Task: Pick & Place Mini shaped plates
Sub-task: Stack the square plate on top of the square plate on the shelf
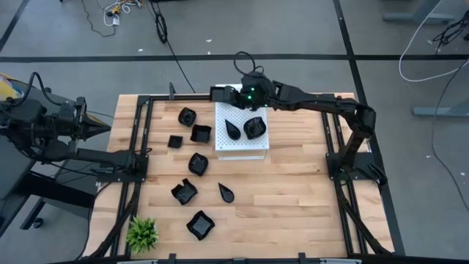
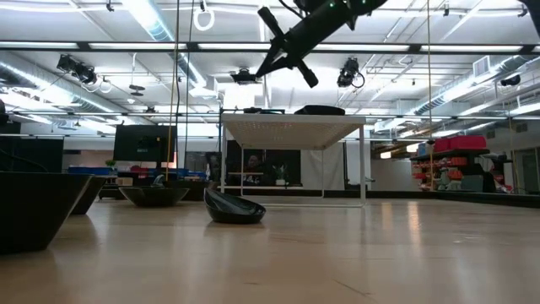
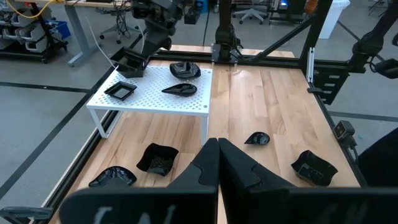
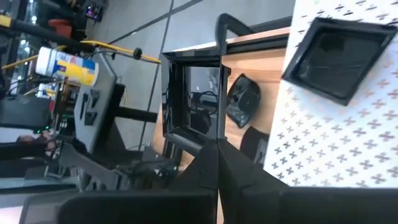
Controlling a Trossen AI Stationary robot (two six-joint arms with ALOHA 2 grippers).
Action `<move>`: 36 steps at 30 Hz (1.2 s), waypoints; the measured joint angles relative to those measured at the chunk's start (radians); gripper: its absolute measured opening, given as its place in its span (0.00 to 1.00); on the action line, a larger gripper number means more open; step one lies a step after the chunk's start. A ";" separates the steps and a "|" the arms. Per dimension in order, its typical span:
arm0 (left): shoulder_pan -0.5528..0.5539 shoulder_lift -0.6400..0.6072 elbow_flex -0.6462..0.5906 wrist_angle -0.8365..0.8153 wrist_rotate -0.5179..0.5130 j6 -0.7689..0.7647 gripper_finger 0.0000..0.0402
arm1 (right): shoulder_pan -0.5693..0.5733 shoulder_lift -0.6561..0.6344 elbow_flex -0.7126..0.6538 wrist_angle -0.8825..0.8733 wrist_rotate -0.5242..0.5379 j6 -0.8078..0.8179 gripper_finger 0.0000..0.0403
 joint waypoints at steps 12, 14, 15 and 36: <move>0.000 0.000 0.000 0.000 0.000 0.000 0.01 | -0.022 0.000 0.000 -0.034 0.071 0.199 0.00; 0.000 0.000 0.000 0.000 0.000 0.000 0.01 | -0.022 0.000 0.000 -0.050 0.097 0.243 0.00; 0.000 0.000 0.000 0.000 0.000 0.000 0.01 | -0.022 0.000 0.000 -0.049 0.112 0.265 0.00; 0.000 0.000 0.000 0.000 0.000 0.000 0.01 | -0.040 0.069 0.000 0.001 0.150 0.444 0.00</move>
